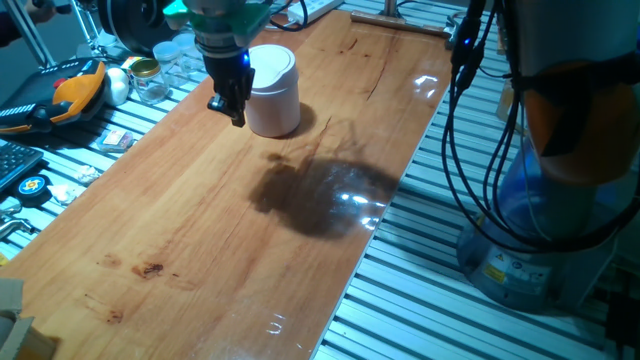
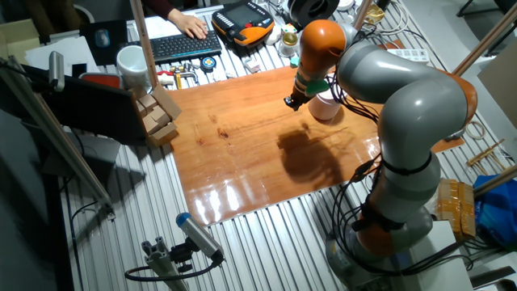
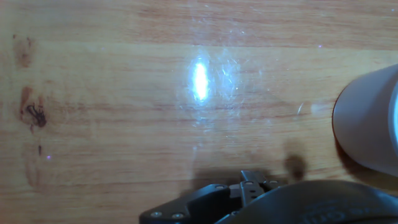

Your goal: Put the garbage in the trash can

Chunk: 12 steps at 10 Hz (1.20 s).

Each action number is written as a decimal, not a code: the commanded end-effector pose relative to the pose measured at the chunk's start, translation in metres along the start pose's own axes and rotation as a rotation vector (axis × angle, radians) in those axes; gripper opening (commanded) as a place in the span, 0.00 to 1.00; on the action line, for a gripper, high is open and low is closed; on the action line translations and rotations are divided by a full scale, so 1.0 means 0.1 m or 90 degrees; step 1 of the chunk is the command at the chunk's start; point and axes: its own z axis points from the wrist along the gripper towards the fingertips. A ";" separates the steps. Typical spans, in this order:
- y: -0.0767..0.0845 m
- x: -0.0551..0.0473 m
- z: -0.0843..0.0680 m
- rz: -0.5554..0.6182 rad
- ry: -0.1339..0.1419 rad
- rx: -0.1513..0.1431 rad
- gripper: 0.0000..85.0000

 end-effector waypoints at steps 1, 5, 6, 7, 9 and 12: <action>0.00 0.00 0.00 0.000 0.001 0.000 0.00; 0.00 0.00 0.00 0.003 -0.001 0.004 0.00; 0.00 0.00 0.00 0.003 0.000 0.005 0.00; 0.00 0.00 0.00 0.003 0.000 0.005 0.00; -0.01 0.00 0.01 0.003 0.000 0.007 0.00; -0.01 0.00 0.01 0.003 0.001 0.008 0.00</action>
